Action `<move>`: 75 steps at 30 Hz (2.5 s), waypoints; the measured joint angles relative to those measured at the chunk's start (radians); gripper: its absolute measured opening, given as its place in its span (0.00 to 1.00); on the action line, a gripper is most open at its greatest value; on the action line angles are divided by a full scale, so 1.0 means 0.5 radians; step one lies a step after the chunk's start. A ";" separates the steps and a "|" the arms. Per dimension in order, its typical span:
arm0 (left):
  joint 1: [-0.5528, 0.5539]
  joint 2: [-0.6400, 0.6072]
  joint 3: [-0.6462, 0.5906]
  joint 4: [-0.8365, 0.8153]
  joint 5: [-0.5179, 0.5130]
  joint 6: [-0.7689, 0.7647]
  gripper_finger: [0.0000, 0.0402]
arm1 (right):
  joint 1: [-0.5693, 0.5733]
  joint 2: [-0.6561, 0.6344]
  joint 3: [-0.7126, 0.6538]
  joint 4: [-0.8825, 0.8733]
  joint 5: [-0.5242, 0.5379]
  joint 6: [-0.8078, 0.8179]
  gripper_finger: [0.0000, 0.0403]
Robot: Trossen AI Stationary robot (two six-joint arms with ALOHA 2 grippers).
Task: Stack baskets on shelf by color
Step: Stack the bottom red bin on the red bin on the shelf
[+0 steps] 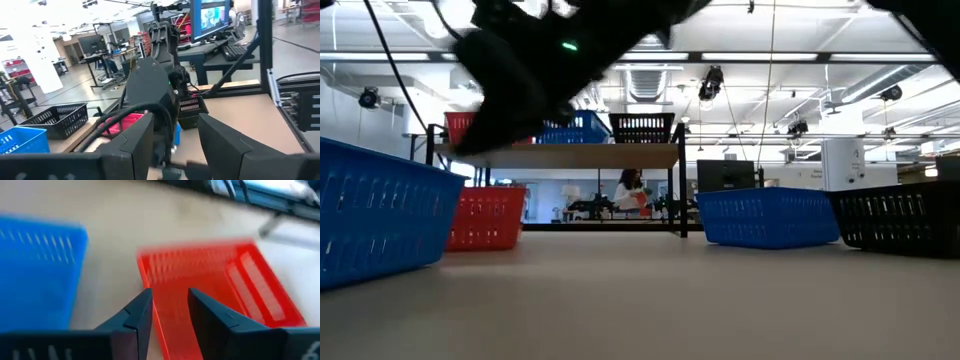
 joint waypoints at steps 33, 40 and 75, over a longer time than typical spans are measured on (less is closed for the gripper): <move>1.326 0.161 0.037 -1.776 2.350 -1.623 0.35 | 0.912 -1.337 -2.236 1.047 1.334 0.751 0.11; 1.349 0.383 0.060 -1.758 2.042 -1.723 0.35 | 0.910 -1.278 -2.218 1.048 1.358 0.710 0.11; 1.125 -0.334 1.050 -2.549 1.430 -0.453 0.00 | 0.909 -1.269 -2.218 1.039 1.358 0.674 0.11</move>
